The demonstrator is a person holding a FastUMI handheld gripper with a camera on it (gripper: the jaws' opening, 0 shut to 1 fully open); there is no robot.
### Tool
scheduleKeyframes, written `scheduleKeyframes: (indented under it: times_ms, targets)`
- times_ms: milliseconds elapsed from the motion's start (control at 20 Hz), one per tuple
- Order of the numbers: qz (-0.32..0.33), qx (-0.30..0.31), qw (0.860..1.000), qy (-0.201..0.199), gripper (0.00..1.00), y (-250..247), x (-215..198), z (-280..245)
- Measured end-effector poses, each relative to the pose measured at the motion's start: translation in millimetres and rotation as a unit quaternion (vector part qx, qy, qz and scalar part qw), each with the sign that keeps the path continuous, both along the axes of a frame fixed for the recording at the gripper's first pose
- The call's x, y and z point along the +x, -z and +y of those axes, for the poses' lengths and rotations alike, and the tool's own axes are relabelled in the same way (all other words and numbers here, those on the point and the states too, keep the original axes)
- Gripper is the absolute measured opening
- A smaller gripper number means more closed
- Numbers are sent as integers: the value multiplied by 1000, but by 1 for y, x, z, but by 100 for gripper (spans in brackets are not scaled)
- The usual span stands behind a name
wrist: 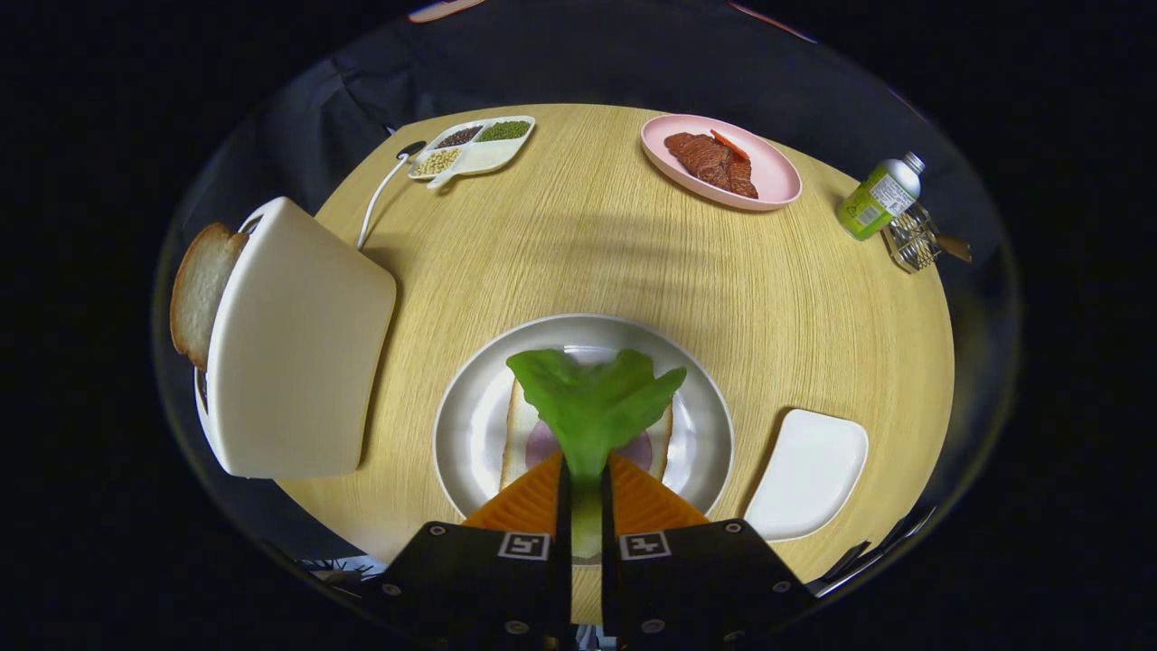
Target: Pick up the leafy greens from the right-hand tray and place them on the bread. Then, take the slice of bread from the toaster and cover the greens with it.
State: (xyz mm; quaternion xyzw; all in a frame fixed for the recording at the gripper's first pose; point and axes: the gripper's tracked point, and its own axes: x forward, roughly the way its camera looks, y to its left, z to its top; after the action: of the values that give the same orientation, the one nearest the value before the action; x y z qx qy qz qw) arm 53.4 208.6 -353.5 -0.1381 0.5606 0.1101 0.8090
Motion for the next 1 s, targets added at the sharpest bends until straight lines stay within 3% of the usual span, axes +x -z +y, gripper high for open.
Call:
scheduleKeyframes:
  times_ms: [350,700,750,1000]
  targets:
    - [12,5,1000,9,39,7,-3,0]
    - [8,5,1000,29,94,2,0,-4]
    - [7,6,999,32,98,-1,0,-4]
    - [-11,14,999,41,98,-28,4,6]
